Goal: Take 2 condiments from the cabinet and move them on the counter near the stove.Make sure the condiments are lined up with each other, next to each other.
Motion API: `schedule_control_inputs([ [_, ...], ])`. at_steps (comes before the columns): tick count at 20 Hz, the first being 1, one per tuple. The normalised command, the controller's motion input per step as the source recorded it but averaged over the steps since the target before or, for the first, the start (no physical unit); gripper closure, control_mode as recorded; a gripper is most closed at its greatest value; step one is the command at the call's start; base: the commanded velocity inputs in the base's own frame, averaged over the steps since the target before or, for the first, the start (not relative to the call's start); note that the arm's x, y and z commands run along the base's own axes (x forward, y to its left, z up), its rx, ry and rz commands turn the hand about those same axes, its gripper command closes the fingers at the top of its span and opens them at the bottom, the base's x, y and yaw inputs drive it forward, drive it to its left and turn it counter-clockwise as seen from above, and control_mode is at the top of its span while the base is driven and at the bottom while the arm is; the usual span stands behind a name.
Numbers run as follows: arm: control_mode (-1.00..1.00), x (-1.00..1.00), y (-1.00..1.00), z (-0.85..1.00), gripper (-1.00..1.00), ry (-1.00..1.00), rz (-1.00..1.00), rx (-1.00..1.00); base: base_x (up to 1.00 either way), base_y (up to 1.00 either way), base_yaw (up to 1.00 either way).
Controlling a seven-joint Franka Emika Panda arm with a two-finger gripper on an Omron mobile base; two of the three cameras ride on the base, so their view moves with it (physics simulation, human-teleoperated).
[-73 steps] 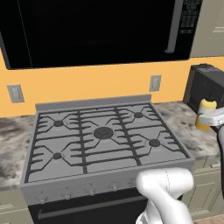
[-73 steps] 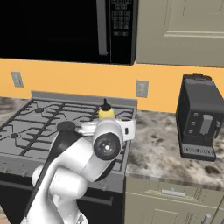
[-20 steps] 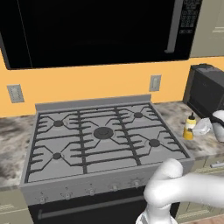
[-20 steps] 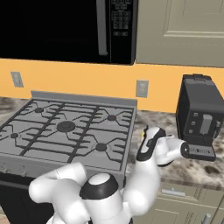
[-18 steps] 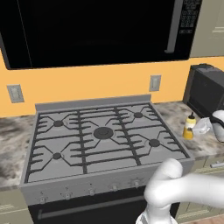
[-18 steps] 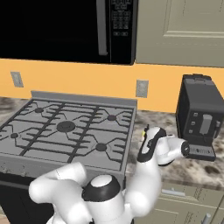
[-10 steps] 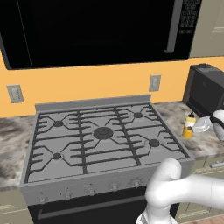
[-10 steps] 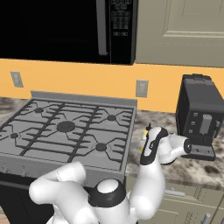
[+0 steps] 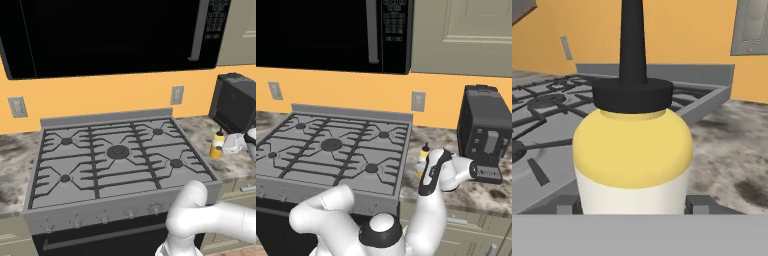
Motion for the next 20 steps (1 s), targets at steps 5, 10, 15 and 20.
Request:
schedule_control_inputs([
  [5,-1.00,-0.31,0.08,-0.22,1.00,0.00,0.04,-0.03,0.00,0.00,0.00],
  [10,-1.00,-0.29,0.07,-0.11,1.00,0.00,0.01,-0.01,0.00,0.00,0.00],
  [15,-1.00,-0.40,0.10,-0.11,-1.00,0.00,0.00,-0.01,0.00,0.00,0.00],
  [20,-1.00,-0.24,0.14,-0.01,-1.00,-0.02,0.00,0.00,0.00,0.00,0.00],
])
